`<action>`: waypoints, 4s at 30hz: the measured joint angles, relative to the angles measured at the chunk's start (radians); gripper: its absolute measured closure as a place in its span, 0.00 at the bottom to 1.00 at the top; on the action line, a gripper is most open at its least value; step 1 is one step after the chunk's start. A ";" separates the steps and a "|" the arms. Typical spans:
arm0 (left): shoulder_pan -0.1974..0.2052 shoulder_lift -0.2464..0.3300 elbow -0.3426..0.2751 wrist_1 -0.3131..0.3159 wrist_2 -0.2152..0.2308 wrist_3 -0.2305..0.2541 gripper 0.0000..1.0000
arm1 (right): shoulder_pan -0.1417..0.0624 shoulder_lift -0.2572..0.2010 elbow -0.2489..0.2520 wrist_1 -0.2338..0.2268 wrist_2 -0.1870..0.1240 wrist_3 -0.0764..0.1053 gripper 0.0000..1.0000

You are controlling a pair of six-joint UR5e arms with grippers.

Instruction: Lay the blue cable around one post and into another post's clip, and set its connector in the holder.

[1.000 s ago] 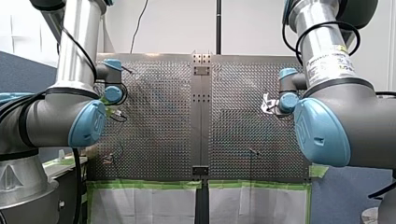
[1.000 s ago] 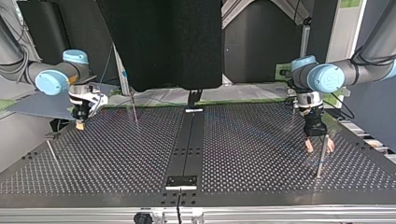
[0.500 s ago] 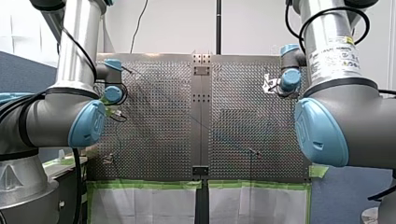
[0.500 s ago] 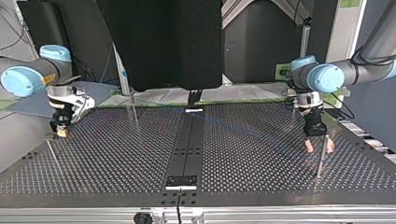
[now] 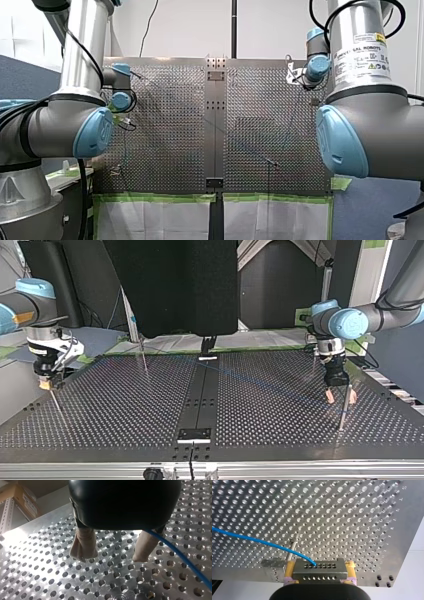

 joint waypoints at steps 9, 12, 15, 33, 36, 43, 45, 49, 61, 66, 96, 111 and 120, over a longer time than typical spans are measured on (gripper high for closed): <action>-0.001 0.000 0.000 0.000 0.002 0.000 0.00 | -0.023 0.059 0.001 -0.022 -0.022 -0.029 0.96; -0.002 0.000 0.000 0.000 0.002 0.002 0.00 | -0.030 0.083 0.000 -0.028 -0.032 -0.038 0.96; -0.003 0.000 0.000 0.000 0.002 0.003 0.00 | -0.039 0.106 0.000 -0.044 -0.049 -0.037 0.96; -0.007 0.000 0.000 0.000 0.003 0.014 0.00 | -0.105 0.150 -0.005 -0.175 -0.207 0.002 0.96; -0.007 0.000 0.000 0.000 0.002 0.016 0.00 | -0.116 0.151 -0.005 -0.183 -0.233 0.007 0.96; -0.011 0.000 0.000 -0.002 0.003 0.021 0.00 | -0.143 0.151 0.004 -0.183 -0.297 0.008 0.96; -0.013 0.000 -0.001 -0.003 0.002 0.023 0.00 | -0.152 0.151 0.006 -0.183 -0.317 0.007 0.96; -0.018 0.000 -0.001 -0.004 0.001 0.024 0.00 | -0.164 0.152 0.007 -0.186 -0.350 0.006 0.96; -0.026 0.000 0.000 -0.005 -0.003 0.033 0.00 | -0.180 0.170 0.008 -0.233 -0.460 0.009 0.96; -0.028 0.000 -0.001 -0.005 -0.003 0.035 0.00 | -0.181 0.184 0.007 -0.243 -0.505 0.006 0.96; -0.038 0.000 0.000 -0.005 -0.004 0.048 0.00 | -0.219 0.188 -0.009 -0.259 -0.527 0.025 0.96; -0.041 0.000 0.000 -0.005 -0.004 0.050 0.00 | -0.218 0.189 -0.009 -0.274 -0.521 0.025 0.90; -0.041 0.000 0.000 -0.005 -0.004 0.051 0.00 | -0.215 0.190 -0.008 -0.277 -0.517 0.025 0.90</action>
